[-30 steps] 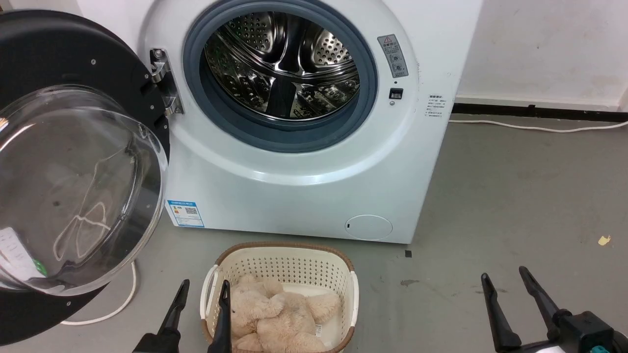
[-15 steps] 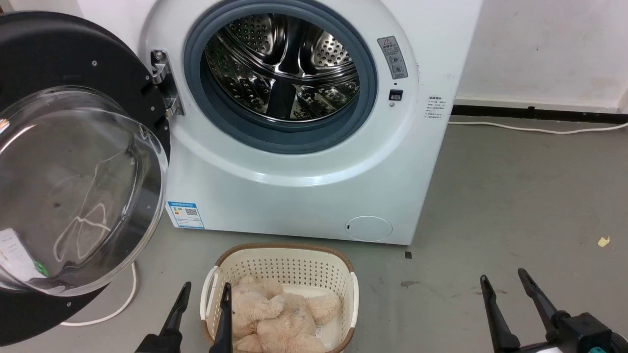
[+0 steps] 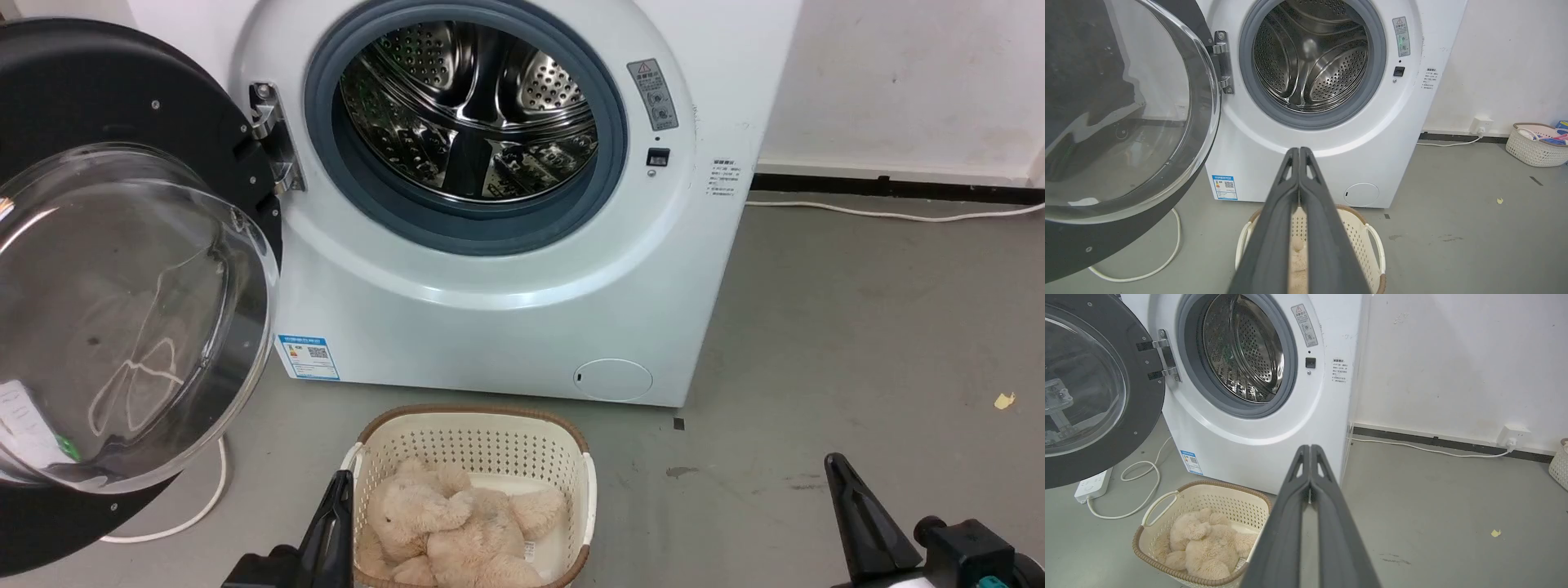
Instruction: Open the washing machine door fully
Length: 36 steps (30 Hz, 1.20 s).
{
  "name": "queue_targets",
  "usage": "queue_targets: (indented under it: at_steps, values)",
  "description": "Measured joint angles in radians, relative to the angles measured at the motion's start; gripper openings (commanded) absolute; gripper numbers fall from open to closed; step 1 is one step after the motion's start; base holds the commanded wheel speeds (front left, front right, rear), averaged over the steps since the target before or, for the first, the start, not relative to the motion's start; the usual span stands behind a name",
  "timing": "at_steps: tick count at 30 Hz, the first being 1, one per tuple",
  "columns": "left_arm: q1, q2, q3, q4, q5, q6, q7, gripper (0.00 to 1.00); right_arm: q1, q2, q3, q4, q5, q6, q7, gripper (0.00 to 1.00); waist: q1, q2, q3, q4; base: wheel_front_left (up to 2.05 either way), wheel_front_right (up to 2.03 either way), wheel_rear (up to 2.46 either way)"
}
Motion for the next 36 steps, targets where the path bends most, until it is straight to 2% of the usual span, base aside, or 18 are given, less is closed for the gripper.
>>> queue_targets:
  at_steps: [36]
  values:
    - [-0.029, -0.044, 0.071, 0.000, 0.072, -0.049, 0.073, 0.00, -0.023, 0.000, 0.014, -0.009, -0.009, 0.000, 0.058, 0.00, 0.0000, 0.0000, 0.012, -0.007, 0.00, 0.00, 0.00]
